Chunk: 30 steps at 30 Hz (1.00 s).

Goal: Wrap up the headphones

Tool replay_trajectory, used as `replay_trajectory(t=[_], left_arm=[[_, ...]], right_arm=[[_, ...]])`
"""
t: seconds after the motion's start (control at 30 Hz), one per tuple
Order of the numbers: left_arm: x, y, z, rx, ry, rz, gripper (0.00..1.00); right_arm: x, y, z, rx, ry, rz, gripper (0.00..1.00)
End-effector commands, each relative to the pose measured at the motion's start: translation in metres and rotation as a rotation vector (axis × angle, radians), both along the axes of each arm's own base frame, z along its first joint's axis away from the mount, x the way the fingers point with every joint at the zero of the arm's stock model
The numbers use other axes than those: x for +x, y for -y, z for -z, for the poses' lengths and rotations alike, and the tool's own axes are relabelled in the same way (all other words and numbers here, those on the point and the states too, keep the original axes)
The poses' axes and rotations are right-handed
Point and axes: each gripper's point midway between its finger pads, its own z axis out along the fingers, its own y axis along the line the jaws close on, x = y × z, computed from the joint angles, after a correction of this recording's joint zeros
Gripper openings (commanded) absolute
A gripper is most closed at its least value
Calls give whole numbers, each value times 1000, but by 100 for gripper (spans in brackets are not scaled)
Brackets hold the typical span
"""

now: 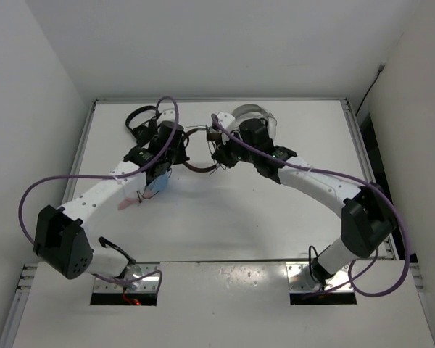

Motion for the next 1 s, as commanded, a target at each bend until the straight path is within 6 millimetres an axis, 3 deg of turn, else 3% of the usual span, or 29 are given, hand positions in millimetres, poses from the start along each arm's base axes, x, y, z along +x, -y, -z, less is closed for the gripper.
replay_trajectory(t=[0.0, 0.27, 0.37, 0.53, 0.63, 0.77, 0.97], left_arm=[[1, 20, -42, -81, 121, 47, 0], [-12, 33, -15, -96, 45, 115, 0], [-14, 37, -3, -96, 11, 138, 0], [-17, 50, 16, -103, -49, 177, 0], [-19, 59, 32, -101, -95, 197, 0], [-21, 74, 46, -123, -144, 240, 0], [-15, 102, 46, -180, -166, 312, 0]], right_arm=[[18, -5, -22, 14, 51, 69, 0], [15, -20, -4, -69, 96, 42, 0], [12, -5, 25, -140, 81, 68, 0], [3, 13, 33, -166, 98, 104, 0], [1, 32, 48, -197, 74, 134, 0], [-6, 54, 56, -219, 66, 160, 0], [-4, 80, 45, -208, 75, 214, 1]])
